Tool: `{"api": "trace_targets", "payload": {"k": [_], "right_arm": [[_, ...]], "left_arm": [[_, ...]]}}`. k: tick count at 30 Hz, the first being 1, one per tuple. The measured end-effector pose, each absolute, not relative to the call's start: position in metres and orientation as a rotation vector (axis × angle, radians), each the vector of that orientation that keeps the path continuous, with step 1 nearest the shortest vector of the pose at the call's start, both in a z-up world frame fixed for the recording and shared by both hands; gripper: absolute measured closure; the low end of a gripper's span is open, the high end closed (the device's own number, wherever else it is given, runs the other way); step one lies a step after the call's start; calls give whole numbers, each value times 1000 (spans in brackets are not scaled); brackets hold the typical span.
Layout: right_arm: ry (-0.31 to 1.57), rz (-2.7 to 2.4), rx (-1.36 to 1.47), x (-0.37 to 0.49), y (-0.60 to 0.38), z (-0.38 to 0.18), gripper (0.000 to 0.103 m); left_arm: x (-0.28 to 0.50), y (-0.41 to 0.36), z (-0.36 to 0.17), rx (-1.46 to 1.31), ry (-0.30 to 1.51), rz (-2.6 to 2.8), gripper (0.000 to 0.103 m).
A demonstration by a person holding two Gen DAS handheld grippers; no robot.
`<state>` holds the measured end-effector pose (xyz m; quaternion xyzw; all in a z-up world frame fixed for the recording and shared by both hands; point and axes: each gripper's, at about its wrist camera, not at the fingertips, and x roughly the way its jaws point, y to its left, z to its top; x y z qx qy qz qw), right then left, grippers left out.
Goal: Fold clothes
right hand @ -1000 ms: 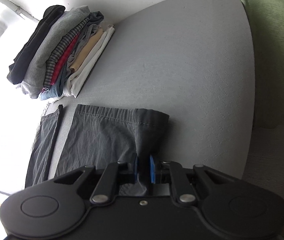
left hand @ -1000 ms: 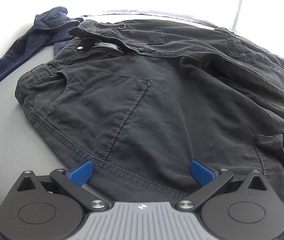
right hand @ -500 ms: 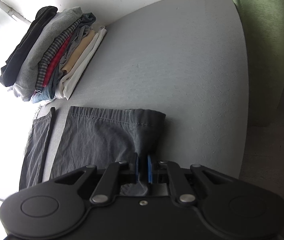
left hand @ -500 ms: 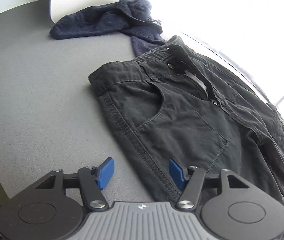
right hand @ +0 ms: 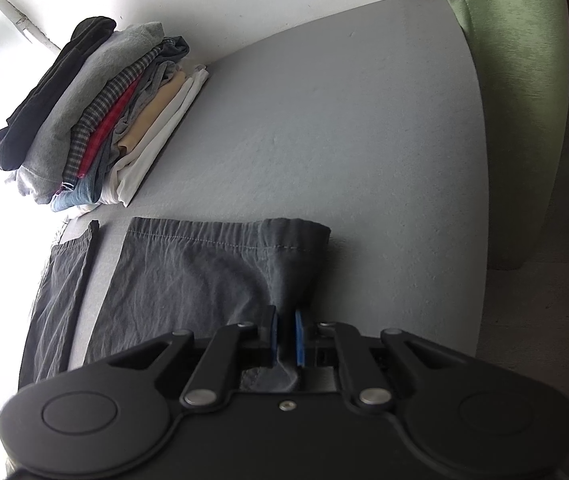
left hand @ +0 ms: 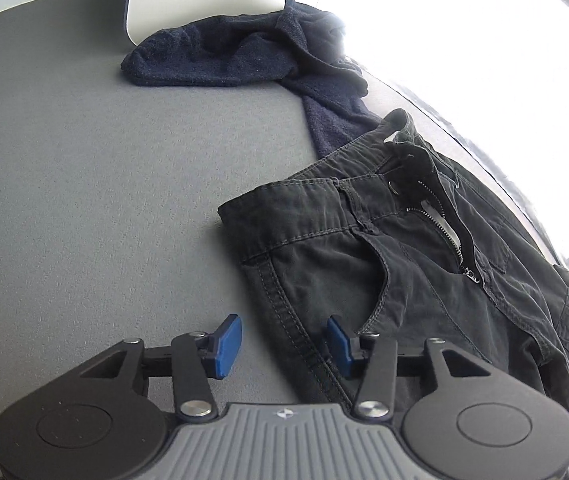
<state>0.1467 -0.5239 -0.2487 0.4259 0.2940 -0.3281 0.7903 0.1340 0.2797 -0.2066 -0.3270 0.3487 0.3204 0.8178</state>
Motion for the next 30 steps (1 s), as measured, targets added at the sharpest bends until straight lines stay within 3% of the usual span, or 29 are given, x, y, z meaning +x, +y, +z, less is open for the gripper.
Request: {"api": "trace_targets", "payload": {"k": [5,9,10,12,14,16,21,30], "right_arm": [[621,-729,903,148,-519,-248,95],[609,-737,906,148,-517,-248,96],[603,-743,928,147,-518,-248,95],[590,-752,990,145,-522,-249,95],[576,-755,1066,142,-527,-250,95],[567,-754,1130,140,-532,-250,96],[472,-683,1171,141,-532,-227,100],[144,-424,1292,153,-523,-135,101]], "left_arm": [[155,281,-210,-650,757,662,13],[171,276,-213,-576,789,677,12],[172,275,-213,-572,789,682,16],[173,277,-211,-575,778,694,38],[170,282,-209,-604,761,709,79],[163,290,-206,-693,720,679,97],[154,291,-174,-754,598,648,100],[150,265,-68,-576,413,557,100]]}}
